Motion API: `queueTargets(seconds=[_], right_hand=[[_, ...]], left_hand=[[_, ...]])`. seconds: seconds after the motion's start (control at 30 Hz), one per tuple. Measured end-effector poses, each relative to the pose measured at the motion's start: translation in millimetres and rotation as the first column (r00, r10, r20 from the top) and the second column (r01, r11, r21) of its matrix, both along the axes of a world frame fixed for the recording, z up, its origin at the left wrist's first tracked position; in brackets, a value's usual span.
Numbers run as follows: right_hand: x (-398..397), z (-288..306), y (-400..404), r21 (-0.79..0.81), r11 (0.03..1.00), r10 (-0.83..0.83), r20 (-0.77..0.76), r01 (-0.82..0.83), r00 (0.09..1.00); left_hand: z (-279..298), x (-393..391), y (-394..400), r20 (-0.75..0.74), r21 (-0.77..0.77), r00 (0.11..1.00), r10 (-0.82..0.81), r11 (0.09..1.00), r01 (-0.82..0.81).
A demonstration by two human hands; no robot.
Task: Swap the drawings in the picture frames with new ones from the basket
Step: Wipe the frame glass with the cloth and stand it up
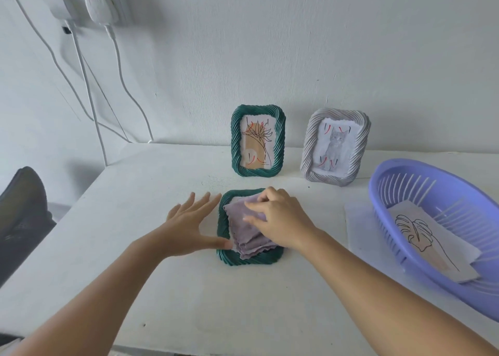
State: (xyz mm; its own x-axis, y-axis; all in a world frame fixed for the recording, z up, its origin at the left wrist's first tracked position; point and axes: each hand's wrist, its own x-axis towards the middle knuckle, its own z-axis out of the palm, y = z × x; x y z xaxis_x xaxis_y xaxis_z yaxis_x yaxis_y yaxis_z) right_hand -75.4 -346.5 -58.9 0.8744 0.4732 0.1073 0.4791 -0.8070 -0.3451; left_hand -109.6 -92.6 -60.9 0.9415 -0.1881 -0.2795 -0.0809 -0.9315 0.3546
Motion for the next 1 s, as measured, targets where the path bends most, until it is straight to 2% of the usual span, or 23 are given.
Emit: queueTargets(seconds=[0.1,0.3,0.67,0.83,1.0], right_hand=[[-3,-9,1,-0.025,1.0,-0.012,0.017,0.012,1.0],[-7,-17,3,-0.011,0.997,-0.07,0.057,0.071,0.996],[-18,-16,19,-0.027,0.986,-0.159,0.127,0.163,0.979],[-14,-15,5,-0.069,0.988,-0.127,0.179,0.141,0.976],[1,-11,8,-0.085,0.969,-0.212,0.2,0.233,0.956]], left_hand=[[-9,2,2,-0.003,0.012,1.0,-0.016,1.0,0.016],[-23,-1,5,0.082,0.031,0.996,-0.026,0.999,0.023],[-23,2,7,0.059,0.021,0.998,-0.036,0.999,0.035],[-24,4,7,0.049,0.01,0.998,-0.034,0.999,0.033],[-24,3,7,0.052,0.014,0.998,-0.036,0.999,0.035]])
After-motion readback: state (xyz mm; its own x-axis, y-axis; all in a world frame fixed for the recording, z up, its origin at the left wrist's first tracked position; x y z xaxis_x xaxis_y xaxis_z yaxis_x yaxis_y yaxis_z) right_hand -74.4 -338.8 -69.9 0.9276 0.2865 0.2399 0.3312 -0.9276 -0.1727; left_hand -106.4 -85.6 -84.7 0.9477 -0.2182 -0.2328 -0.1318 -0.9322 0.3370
